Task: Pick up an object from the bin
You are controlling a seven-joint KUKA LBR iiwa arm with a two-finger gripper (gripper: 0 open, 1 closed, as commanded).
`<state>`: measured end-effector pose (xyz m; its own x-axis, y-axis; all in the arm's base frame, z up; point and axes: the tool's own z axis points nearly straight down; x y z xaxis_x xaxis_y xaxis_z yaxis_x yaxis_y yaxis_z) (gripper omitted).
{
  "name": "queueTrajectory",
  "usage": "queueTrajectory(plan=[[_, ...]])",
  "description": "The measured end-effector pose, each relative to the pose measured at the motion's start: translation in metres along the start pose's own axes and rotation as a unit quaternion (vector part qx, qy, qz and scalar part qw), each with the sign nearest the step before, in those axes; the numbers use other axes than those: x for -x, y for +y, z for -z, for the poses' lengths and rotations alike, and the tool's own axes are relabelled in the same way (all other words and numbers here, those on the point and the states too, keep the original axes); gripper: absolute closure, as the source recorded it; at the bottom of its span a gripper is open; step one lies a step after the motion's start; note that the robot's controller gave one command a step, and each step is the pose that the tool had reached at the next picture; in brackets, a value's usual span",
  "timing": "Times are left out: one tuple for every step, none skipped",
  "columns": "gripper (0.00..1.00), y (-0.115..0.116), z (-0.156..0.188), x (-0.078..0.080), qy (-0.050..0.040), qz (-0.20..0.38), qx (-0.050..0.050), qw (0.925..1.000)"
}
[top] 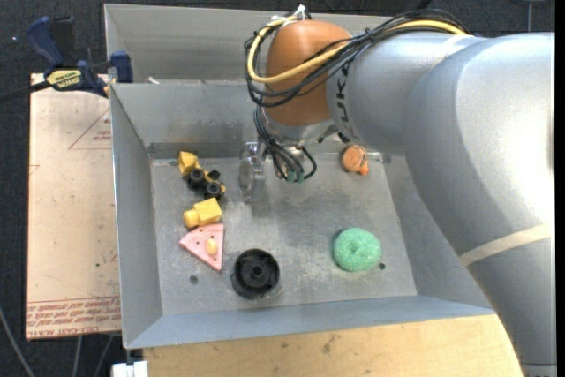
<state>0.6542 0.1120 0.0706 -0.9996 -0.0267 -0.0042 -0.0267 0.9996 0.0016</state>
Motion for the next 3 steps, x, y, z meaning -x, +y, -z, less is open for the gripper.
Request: queueTrajectory(plan=[[0.0, 0.0, 0.0, 0.0, 0.0003, 0.0, 0.0, 1.0], [0.0, 0.0, 0.0, 0.0, 0.0004, 0.0, 0.0, 1.0], [0.0, 0.023, -0.001, -0.018, 0.0005, 0.046, -0.001, 0.999]])
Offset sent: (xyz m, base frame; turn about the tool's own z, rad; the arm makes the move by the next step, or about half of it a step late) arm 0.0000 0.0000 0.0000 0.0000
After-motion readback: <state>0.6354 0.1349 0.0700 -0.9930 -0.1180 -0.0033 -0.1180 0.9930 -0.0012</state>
